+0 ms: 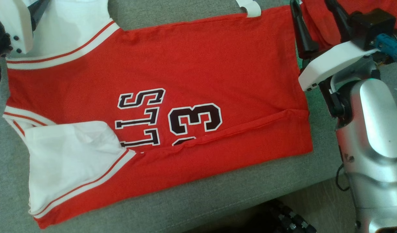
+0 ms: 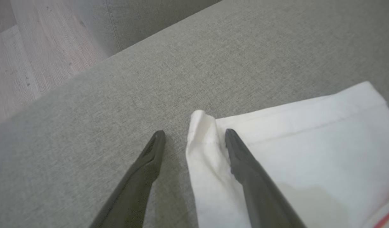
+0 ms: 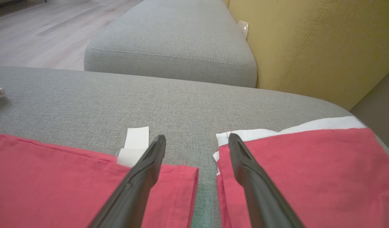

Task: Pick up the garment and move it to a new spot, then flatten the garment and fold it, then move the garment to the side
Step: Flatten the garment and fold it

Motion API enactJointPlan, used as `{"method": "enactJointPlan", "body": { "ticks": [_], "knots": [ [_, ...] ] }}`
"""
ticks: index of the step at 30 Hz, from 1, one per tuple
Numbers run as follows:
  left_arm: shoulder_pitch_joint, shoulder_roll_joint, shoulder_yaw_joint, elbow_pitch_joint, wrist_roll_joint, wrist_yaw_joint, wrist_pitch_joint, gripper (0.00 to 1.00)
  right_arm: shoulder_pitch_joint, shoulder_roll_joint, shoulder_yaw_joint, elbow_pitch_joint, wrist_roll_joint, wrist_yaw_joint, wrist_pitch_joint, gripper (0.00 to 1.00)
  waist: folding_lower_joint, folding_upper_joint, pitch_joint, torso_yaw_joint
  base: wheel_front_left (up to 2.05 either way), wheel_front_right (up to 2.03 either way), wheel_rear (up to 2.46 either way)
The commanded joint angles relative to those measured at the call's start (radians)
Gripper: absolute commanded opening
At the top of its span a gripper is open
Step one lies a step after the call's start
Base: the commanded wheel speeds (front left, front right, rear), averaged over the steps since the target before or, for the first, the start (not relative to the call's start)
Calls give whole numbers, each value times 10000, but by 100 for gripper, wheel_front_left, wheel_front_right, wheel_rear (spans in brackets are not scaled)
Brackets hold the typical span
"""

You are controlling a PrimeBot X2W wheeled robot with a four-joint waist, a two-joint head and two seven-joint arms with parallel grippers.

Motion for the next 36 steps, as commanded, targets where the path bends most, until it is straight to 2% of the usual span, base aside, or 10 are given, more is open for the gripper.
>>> {"method": "enactJointPlan", "body": {
  "ticks": [1,2,3,4,5,13,14,21,28,36],
  "knots": [
    [-551,495,67,-73,-242,16,208,100,-198,39,66,-272,52,-9,-94,100,-1,0,22,19,0,0,0],
    [-552,489,-76,-80,-403,16,318,84,-220,28,50,-247,50,-9,-97,100,-1,0,28,31,0,0,0],
    [-552,489,-76,-80,-403,16,318,84,-220,28,50,-247,50,-9,-97,100,-1,0,28,31,0,0,0],
    [-567,490,-192,-97,-554,16,369,24,-245,16,33,-220,44,-9,-98,100,-1,0,26,46,0,0,0],
    [-583,488,-297,-121,-681,16,354,0,-269,-2,7,-190,33,-9,-97,100,-1,0,8,75,0,0,0],
    [-664,276,-855,-163,-1012,16,-1446,0,-307,-320,-260,32,15,-9,-147,100,-1,0,-593,607,0,0,0],
    [-615,200,-998,-225,-1036,16,-1980,0,-276,-458,-323,89,108,-9,-97,100,-1,0,-821,814,0,0,0],
    [-294,-14,-1386,-621,-959,16,-3669,0,-91,-1286,-114,332,722,-9,130,100,-1,0,-1585,1701,0,0,0],
    [319,-75,-1677,-1576,-860,28,-4449,0,118,-2233,347,976,1548,-9,397,100,-1,0,-2070,2477,0,0,0],
    [1090,42,-1929,-3085,-648,425,-4600,0,209,-3132,1028,2211,2294,-9,830,100,-1,0,-2237,3018,0,0,0]
  ]
}}
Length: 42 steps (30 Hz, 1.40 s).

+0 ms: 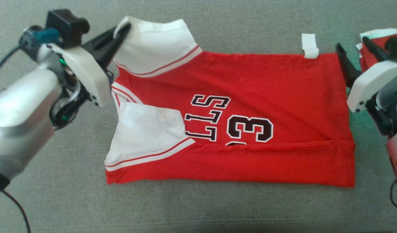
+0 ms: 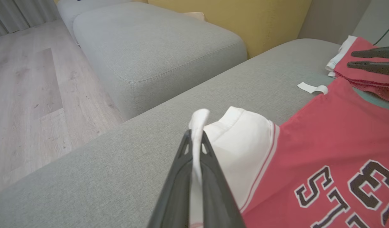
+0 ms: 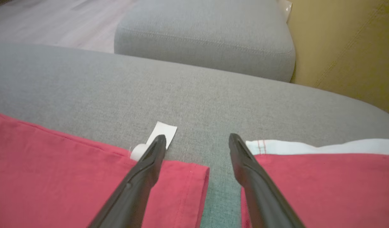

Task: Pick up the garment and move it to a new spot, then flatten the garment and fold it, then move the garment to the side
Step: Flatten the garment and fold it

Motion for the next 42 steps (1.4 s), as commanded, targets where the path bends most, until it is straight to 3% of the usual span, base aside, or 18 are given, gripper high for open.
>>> {"method": "enactJointPlan", "body": {
  "ticks": [1,11,22,23,24,25,34,42],
  "knots": [
    [-268,458,373,-423,94,158,-64,0,-51,-342,250,-24,152,-9,135,100,2,0,-21,167,0,0,0],
    [-58,817,316,-1473,101,510,147,0,-650,-731,920,1385,568,-9,689,100,2,0,244,438,0,0,0],
    [-291,832,364,-1643,115,558,224,0,-1365,-784,1719,2341,1302,-9,1216,100,2,0,610,598,0,0,0],
    [-306,818,360,-1615,116,554,232,0,-1387,-798,1895,2368,1451,-9,1366,73,2,0,618,597,0,0,0],
    [-318,804,357,-1579,116,549,235,0,-1416,-829,2054,2364,1597,-9,1473,31,2,0,620,591,0,0,0],
    [-329,795,356,-1525,113,540,236,0,-1451,-873,2210,2336,1747,-9,1547,0,2,0,615,575,0,0,0],
    [-393,843,466,-644,59,567,93,0,-2063,-986,2306,1853,2889,-9,305,0,2,0,412,241,0,0,0],
    [-806,804,879,307,-119,508,-145,0,-2921,-1141,2608,1400,3169,-9,-884,0,2,0,421,55,0,0,0]
  ]
}}
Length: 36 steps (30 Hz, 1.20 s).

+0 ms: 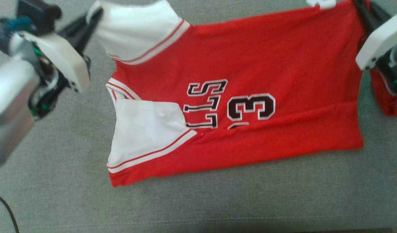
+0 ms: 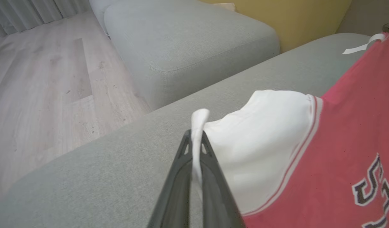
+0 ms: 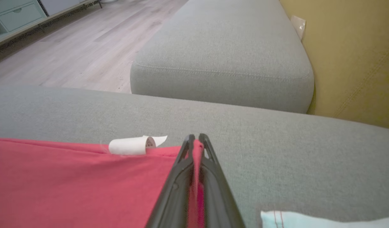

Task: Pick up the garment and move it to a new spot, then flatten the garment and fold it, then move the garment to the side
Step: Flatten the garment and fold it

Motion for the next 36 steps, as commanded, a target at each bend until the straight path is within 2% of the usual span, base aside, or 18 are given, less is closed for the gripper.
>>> {"method": "enactJointPlan", "body": {
  "ticks": [1,13,14,19,24,29,36],
  "knots": [
    [-759,410,585,35,-58,-17,-150,0,-302,-288,64,-290,76,-9,-154,0,0,0,70,-5,0,0,0],
    [-2426,-359,1226,1437,454,-219,-492,0,-2166,-439,605,240,-145,-9,-557,0,0,0,810,260,0,0,0],
    [-2709,-566,1378,1746,635,-252,-530,0,-2491,-405,661,433,-219,-9,-790,0,0,0,903,318,0,0,0],
    [-2997,-897,1920,1967,1083,-312,-555,0,-2900,-298,763,824,-315,-9,-1370,0,0,0,980,387,0,0,0],
    [-2490,-1069,2482,1827,1695,-486,-558,0,-2659,-322,1272,1055,-100,-9,-1604,0,0,0,797,443,0,0,0],
    [-1447,-988,2720,1349,2240,-701,-559,0,-1880,-942,2031,831,576,-9,-1540,0,0,0,313,533,0,0,0],
    [-92,-546,2156,708,2218,-801,-560,0,-820,-1791,2867,93,1620,-9,-1276,0,0,0,-386,659,0,0,0]
  ]
}}
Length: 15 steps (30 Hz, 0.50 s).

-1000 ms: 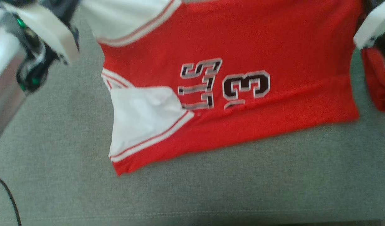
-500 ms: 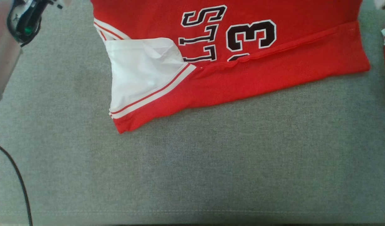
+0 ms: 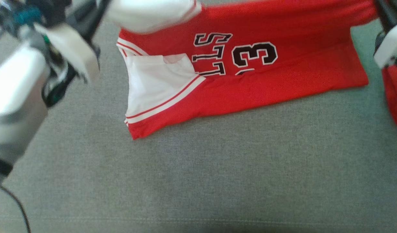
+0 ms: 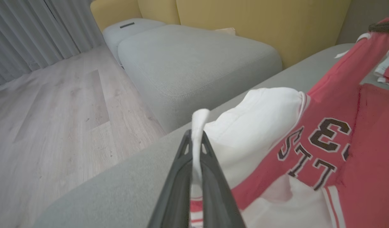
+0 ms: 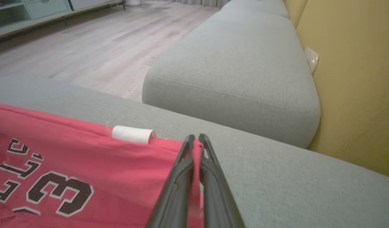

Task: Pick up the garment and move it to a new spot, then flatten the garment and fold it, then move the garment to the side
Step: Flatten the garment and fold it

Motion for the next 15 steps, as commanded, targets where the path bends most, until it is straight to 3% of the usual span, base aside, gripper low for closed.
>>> {"method": "enactJointPlan", "body": {
  "ticks": [1,15],
  "knots": [
    [-169,574,283,-265,-84,7,-109,0,329,-374,128,-327,186,-9,62,0,1,-1,-237,66,0,0,0],
    [1292,1983,-1783,-2886,-1529,0,1533,0,1617,-1765,1971,-1436,1183,-9,1211,0,1,-1,-902,132,0,0,0]
  ]
}}
